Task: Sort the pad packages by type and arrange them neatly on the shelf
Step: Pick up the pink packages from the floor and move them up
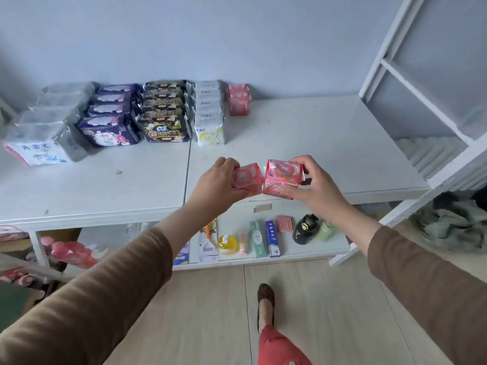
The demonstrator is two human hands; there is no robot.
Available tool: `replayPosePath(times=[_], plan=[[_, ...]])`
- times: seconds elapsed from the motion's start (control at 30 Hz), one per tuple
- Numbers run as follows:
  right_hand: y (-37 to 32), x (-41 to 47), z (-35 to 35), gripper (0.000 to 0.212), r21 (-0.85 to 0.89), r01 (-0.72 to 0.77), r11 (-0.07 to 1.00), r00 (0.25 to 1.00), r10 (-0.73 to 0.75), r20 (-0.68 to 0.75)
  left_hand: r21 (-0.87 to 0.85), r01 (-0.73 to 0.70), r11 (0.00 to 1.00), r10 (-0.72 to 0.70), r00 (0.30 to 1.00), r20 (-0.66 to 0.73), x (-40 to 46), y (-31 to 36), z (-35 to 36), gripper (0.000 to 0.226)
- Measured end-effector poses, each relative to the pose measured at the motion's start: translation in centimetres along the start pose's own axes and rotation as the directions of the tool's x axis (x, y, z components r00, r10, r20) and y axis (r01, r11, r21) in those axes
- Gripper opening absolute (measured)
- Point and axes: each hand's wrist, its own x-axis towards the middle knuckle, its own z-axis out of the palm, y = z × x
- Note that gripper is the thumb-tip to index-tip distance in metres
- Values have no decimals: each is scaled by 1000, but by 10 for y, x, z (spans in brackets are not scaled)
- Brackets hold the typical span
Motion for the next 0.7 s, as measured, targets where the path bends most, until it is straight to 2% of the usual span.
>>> replayPosePath(times=[0.13,0.23,0.33,0.47,0.7], plan=[[23,62,-15,58,15,77,997,997,-77,-29,103,-34,994,34,999,-3,94,-8,0,63],[40,111,-20,60,34,69,997,998,-69,-2,287,-52,956,69,996,-49,164,-19,5,53],[53,158,-19,57,48,61,997,998,-62,29,466,-44,884,88,993,-73,223,-33,10,55],[62,212,-12,58,6,71,997,993,-71,95,556,18,831,39,995,-91,283,-53,15,53],[76,262,8,59,18,54,998,991,-55,125,662,57,748,-54,998,-25,336,-78,28,45]])
